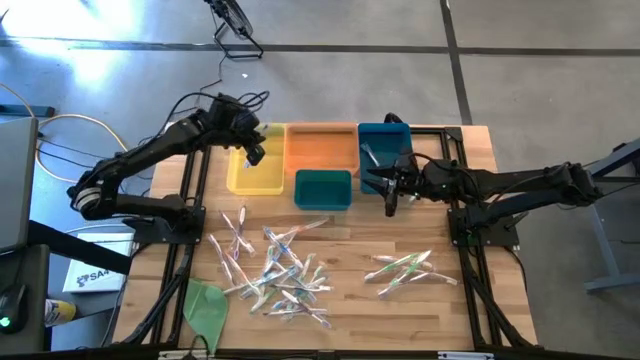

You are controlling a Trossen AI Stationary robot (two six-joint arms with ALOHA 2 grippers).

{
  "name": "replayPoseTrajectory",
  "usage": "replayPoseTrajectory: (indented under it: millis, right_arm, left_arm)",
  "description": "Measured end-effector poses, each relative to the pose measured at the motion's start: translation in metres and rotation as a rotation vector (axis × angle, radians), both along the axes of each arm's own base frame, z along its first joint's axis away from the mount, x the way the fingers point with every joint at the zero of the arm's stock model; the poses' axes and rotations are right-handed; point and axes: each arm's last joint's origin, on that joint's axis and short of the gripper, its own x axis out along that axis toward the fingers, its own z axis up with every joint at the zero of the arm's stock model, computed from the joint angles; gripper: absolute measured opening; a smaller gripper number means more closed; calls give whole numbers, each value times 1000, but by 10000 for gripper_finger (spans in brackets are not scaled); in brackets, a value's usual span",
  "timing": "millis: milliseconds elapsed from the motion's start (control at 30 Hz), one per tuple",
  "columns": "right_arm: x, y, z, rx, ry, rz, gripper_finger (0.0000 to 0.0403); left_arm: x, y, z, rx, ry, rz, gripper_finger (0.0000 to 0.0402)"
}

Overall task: Pick & Place Toothbrushes
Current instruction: Put the blue toothbrush into the yellow bin

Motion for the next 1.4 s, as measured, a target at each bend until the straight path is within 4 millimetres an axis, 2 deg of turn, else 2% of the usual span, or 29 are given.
replayPoseTrajectory:
  millis: [500, 800, 1033, 1400]
  right_arm:
    - [2, 0, -2, 1, 12, -1, 146]
    - [2, 0, -2, 1, 11, 0, 146]
    - [2, 0, -2, 0, 11, 0, 146]
    - [2, 0, -2, 0, 11, 0, 146]
  left_arm:
    - [26, 26, -55, -164, 193, 57, 19]
    - [33, 33, -77, -232, 254, 114, 32]
    - [37, 38, -90, -270, 287, 125, 23]
    - [38, 40, -95, -255, 322, 166, 43]
